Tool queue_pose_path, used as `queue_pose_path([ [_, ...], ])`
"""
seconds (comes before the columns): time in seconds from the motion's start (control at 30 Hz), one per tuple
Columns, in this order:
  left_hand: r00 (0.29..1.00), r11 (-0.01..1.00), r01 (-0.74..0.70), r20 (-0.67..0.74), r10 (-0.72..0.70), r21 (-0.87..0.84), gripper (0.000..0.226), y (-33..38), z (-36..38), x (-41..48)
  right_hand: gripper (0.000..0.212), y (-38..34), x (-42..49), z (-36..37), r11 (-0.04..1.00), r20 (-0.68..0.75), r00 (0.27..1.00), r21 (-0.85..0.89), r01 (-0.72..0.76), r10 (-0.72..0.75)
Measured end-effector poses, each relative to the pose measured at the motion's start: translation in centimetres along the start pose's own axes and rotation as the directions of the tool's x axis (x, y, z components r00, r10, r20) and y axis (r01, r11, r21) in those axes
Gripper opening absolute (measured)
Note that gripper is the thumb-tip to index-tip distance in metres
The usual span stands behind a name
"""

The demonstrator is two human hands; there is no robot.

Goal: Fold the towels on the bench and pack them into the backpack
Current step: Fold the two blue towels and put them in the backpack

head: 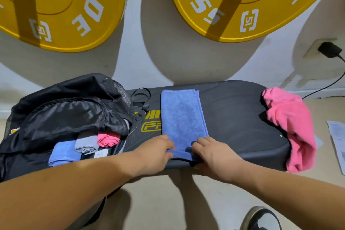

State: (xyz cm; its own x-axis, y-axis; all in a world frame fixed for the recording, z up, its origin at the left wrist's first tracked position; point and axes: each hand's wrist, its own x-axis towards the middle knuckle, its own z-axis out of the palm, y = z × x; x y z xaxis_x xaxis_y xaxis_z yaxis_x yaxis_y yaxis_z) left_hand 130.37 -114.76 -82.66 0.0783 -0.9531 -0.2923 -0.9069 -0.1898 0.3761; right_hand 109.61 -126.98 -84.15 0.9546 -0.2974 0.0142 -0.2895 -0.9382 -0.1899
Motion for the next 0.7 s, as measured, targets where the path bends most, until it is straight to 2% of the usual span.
queue_pose_path([
  [0.1, 0.994, 0.979, 0.089, -0.051, -0.100, -0.185, 0.017, -0.6, 0.3, -0.2, 0.005, 0.9, 0.0, -0.4, 0.958, 0.024, 0.989, 0.243, -0.149, 0.148],
  [0.2, 0.974, 0.930, 0.182, -0.075, -0.216, -0.319, 0.012, -0.9, 1.1, -0.3, 0.004, 1.7, 0.2, -0.1, 0.865, 0.062, 0.949, 0.398, -0.307, 0.308],
  [0.3, 0.933, 0.807, 0.285, -0.042, -0.357, -0.518, 0.011, -1.2, 1.6, 0.1, 0.006, 2.0, 0.6, 0.0, 0.708, 0.151, 0.875, 0.533, -0.464, 0.460],
  [0.37, 0.910, 0.775, 0.317, -0.054, -0.411, -0.546, 0.016, -1.1, 1.7, 0.6, 0.009, 2.2, 1.2, -0.4, 0.629, 0.193, 0.833, 0.575, -0.524, 0.518],
  [0.43, 0.912, 0.841, 0.294, -0.130, -0.389, -0.454, 0.020, -1.0, 1.3, 0.9, 0.011, 2.4, 2.0, -0.4, 0.593, 0.220, 0.803, 0.572, -0.566, 0.554],
  [0.47, 0.928, 0.902, 0.235, -0.192, -0.319, -0.363, 0.020, -0.8, 0.9, 0.9, 0.010, 2.4, 2.4, -0.5, 0.583, 0.225, 0.790, 0.566, -0.583, 0.570],
  [0.53, 0.970, 0.999, 0.029, -0.239, -0.037, -0.036, 0.013, -0.5, 0.1, 0.5, 0.006, 2.2, 3.0, -0.4, 0.599, 0.217, 0.783, 0.536, -0.595, 0.583],
  [0.6, 0.962, 0.927, -0.192, -0.124, 0.242, 0.321, 0.016, 0.1, 0.1, -0.1, 0.006, 1.9, 3.1, -0.4, 0.669, 0.179, 0.804, 0.470, -0.576, 0.567],
  [0.63, 0.942, 0.863, -0.275, -0.060, 0.330, 0.424, 0.021, 0.4, 0.3, -0.4, 0.007, 1.8, 3.0, -0.4, 0.754, 0.116, 0.836, 0.378, -0.537, 0.537],
  [0.67, 0.933, 0.806, -0.309, -0.004, 0.360, 0.504, 0.020, 0.5, 0.8, -0.6, 0.008, 1.7, 2.9, -0.3, 0.860, 0.004, 0.886, 0.237, -0.452, 0.464],
  [0.7, 0.930, 0.779, -0.325, 0.033, 0.366, 0.536, 0.018, 0.6, 1.2, -0.8, 0.009, 1.7, 2.7, -0.2, 0.942, -0.105, 0.937, 0.080, -0.325, 0.332],
])
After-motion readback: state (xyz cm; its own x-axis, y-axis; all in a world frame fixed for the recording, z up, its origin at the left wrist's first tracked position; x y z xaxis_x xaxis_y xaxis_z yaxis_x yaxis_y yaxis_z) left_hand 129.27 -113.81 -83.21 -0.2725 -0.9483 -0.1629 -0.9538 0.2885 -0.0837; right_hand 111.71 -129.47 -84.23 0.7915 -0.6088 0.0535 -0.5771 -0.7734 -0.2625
